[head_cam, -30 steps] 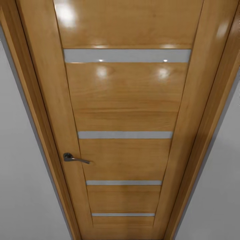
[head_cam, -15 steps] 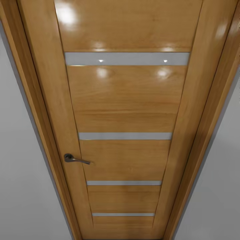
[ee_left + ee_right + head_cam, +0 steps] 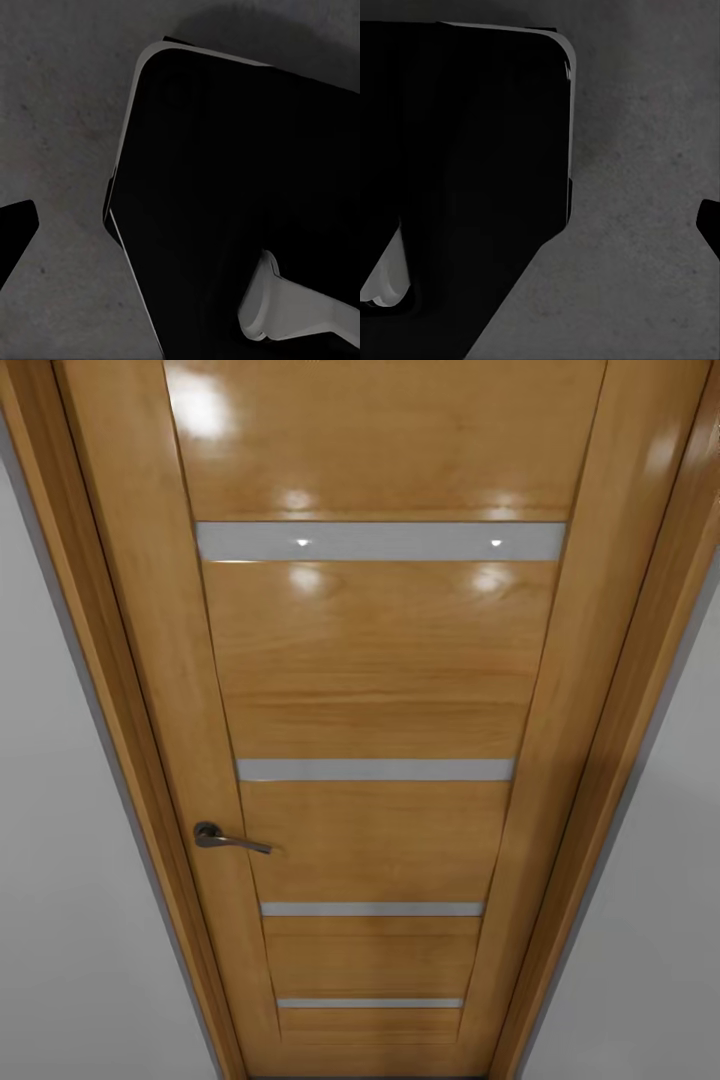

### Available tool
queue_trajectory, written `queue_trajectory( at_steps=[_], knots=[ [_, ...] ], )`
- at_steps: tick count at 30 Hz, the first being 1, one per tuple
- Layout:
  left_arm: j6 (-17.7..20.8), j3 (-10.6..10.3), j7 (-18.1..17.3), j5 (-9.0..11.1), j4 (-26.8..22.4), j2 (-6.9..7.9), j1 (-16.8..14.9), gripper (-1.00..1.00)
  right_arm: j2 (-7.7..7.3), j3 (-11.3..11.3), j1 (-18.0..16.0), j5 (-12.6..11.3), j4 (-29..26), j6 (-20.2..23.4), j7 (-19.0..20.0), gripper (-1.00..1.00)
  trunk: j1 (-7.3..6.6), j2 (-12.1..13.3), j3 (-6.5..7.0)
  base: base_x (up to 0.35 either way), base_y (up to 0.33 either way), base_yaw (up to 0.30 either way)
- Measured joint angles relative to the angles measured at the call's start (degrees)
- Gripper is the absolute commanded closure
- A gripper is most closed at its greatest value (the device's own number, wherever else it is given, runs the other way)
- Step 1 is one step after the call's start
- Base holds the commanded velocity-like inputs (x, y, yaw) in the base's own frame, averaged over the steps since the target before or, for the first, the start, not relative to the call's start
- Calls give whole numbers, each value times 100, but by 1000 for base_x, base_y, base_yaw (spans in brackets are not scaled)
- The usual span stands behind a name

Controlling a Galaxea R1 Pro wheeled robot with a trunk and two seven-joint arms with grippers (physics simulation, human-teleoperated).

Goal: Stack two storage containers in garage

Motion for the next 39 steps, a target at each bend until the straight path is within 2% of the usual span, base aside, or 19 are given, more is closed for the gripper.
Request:
queue_trajectory(
  at_steps=[39],
  knots=[
    [-29, 3, 2, -1, -6, 10, 0, -100, 35, -3, 0, 48, 0, -43, 6, -100, 0, 0, 0, 0, 0, 0]
  ],
)
